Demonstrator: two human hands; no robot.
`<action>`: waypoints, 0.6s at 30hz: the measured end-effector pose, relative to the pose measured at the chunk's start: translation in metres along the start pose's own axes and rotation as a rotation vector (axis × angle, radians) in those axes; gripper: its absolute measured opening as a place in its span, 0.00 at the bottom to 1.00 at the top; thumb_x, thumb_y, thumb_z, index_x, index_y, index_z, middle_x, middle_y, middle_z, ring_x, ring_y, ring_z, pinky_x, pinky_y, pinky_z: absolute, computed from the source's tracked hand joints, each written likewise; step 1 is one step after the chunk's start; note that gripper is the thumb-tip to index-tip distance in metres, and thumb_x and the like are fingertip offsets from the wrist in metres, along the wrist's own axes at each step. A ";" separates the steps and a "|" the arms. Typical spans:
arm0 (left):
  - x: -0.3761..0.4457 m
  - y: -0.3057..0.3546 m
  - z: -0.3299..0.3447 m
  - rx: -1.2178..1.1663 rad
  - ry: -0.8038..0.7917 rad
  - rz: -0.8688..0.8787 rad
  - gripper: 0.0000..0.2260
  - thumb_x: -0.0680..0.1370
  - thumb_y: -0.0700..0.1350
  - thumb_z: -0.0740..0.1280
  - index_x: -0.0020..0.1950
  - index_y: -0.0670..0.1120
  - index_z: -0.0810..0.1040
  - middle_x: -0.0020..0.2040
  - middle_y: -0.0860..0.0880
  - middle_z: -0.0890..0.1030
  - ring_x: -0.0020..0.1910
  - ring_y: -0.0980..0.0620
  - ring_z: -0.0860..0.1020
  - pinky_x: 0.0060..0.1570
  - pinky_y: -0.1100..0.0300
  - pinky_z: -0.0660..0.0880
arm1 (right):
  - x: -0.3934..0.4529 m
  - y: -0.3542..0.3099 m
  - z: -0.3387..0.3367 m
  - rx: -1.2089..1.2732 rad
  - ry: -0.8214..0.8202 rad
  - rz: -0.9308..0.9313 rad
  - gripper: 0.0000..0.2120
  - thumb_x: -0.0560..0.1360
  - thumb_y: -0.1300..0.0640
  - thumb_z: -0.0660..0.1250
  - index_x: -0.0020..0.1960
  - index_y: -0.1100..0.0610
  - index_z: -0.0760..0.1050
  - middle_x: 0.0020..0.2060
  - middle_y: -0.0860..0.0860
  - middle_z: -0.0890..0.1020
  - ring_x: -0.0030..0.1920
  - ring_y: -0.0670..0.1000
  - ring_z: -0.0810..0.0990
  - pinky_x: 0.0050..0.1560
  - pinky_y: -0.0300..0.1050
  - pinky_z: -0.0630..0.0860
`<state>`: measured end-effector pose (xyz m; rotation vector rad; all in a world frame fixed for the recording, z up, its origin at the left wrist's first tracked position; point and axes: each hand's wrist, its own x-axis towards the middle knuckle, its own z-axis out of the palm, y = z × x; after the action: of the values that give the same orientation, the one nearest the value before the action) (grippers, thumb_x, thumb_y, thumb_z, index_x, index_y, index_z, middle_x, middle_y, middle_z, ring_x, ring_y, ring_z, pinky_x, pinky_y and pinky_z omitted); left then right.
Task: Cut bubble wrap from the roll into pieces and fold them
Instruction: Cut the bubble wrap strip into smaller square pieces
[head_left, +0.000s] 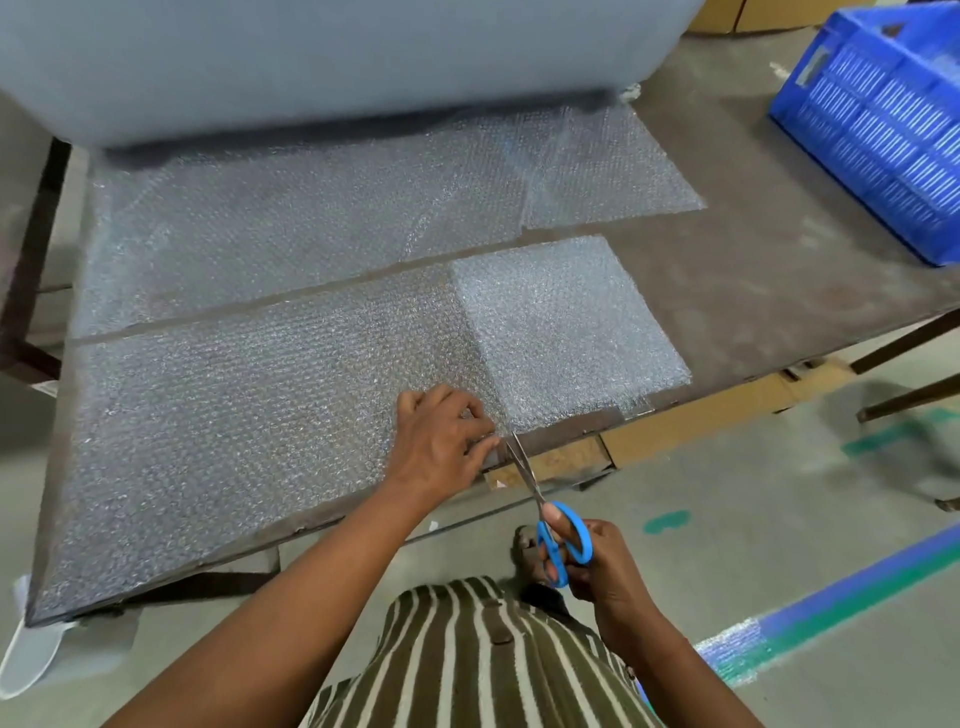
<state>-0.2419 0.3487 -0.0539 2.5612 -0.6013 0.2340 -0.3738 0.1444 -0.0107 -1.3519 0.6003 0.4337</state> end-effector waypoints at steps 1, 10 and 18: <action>0.001 0.001 0.001 0.021 0.011 0.018 0.05 0.76 0.54 0.79 0.49 0.56 0.90 0.52 0.57 0.83 0.55 0.50 0.78 0.54 0.53 0.56 | 0.001 0.000 0.000 -0.008 -0.003 -0.007 0.39 0.58 0.32 0.78 0.44 0.70 0.80 0.29 0.58 0.80 0.22 0.47 0.72 0.26 0.36 0.69; -0.001 0.002 0.008 0.046 0.069 -0.024 0.02 0.78 0.48 0.77 0.49 0.53 0.88 0.57 0.56 0.82 0.59 0.50 0.78 0.57 0.55 0.54 | 0.010 -0.006 0.004 0.015 0.005 -0.005 0.37 0.60 0.33 0.79 0.45 0.69 0.80 0.32 0.62 0.80 0.21 0.45 0.71 0.27 0.35 0.68; -0.006 0.004 0.006 0.002 0.064 -0.057 0.10 0.76 0.55 0.76 0.55 0.54 0.82 0.59 0.55 0.79 0.61 0.51 0.75 0.56 0.53 0.57 | 0.021 -0.018 0.010 0.057 -0.023 0.001 0.24 0.71 0.44 0.78 0.43 0.67 0.79 0.23 0.52 0.76 0.22 0.46 0.72 0.30 0.36 0.73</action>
<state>-0.2493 0.3449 -0.0587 2.5577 -0.5031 0.2960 -0.3450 0.1501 -0.0091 -1.2907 0.5898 0.4295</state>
